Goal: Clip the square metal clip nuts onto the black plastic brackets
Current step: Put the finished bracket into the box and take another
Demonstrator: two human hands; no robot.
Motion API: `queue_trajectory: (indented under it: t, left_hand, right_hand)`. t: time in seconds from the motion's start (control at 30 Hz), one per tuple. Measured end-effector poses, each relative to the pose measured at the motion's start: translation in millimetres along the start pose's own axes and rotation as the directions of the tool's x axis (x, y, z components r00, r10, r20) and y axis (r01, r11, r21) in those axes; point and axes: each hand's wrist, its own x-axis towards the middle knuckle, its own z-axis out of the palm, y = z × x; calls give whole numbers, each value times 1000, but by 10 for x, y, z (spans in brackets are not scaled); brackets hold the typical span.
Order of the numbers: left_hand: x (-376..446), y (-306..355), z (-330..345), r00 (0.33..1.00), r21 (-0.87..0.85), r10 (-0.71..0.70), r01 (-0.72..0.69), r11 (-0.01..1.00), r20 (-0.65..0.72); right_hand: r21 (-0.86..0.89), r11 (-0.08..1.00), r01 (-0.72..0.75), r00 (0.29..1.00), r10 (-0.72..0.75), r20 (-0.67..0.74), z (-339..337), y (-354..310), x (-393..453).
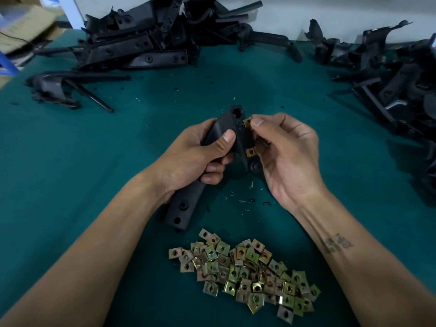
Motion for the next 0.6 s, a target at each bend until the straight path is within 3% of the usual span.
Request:
queue_trajectory:
  t: [0.23, 0.4, 0.5, 0.57, 0.6]
  left_hand:
    - [-4, 2, -14, 1000, 0, 14, -14, 1000, -9]
    - [-9, 22, 6, 999, 19, 25, -24, 1000, -43]
    - [5, 16, 34, 991, 30, 38, -35, 999, -127]
    - [30, 52, 84, 972, -87, 47, -69, 994, -232]
    - [38, 69, 100, 956, -161, 55, -105, 981, -287]
  right_hand:
    - [37, 992, -123, 992, 121, 41, 41, 11, -136]
    - [-47, 990, -130, 964, 137, 228, -59, -69, -114]
    - [10, 980, -198, 935, 186, 301, -139, -71, -74]
    - [10, 979, -206, 925, 192, 327, -116, -39, -82]
    - [1, 984, -177, 947, 170, 272, -83, -18, -102]
